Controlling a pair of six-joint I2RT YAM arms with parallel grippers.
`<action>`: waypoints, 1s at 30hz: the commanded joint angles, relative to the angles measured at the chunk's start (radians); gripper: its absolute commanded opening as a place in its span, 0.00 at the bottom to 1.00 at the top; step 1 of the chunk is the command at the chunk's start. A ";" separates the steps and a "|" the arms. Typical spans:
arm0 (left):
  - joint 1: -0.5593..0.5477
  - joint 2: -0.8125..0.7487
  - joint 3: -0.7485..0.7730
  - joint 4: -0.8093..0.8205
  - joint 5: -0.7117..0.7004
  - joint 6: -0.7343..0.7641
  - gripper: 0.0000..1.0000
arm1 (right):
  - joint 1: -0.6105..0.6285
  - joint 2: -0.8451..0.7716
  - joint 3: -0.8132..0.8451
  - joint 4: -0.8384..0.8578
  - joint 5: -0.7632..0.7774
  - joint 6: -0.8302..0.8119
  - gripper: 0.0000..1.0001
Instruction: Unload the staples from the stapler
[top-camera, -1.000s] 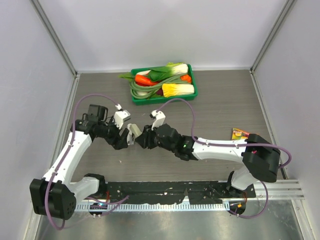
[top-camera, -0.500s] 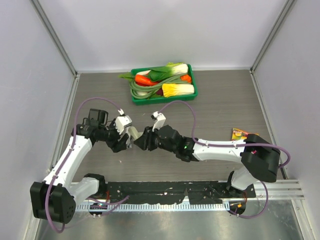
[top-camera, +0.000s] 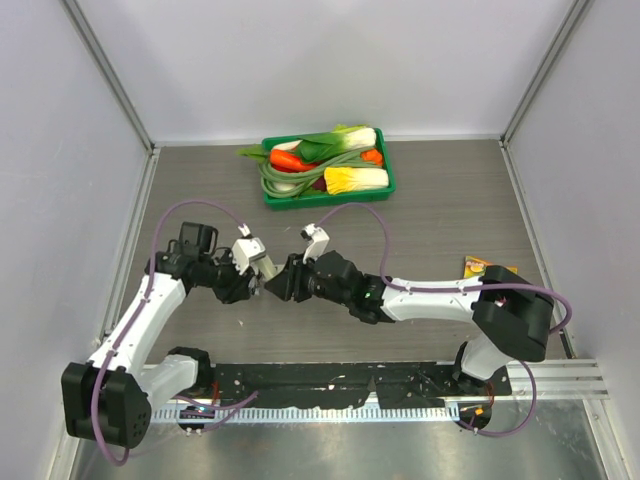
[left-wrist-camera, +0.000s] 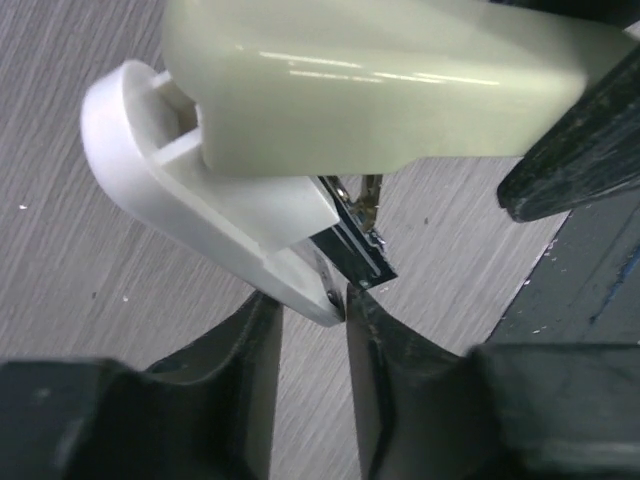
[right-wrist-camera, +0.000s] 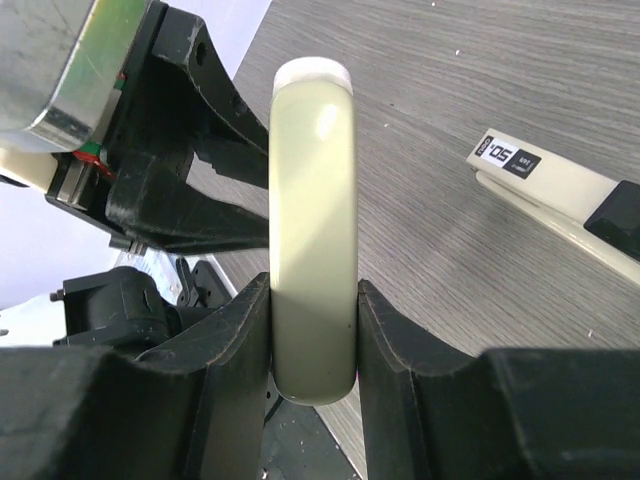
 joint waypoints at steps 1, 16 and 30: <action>-0.005 -0.022 -0.024 0.094 -0.046 -0.009 0.31 | 0.007 -0.007 -0.002 0.068 -0.051 0.023 0.01; -0.088 -0.054 -0.202 0.291 -0.376 0.049 0.13 | 0.007 -0.070 -0.079 -0.015 -0.109 -0.028 0.01; -0.134 -0.049 -0.333 0.499 -0.602 0.103 0.10 | 0.019 -0.099 -0.076 -0.098 -0.152 -0.152 0.01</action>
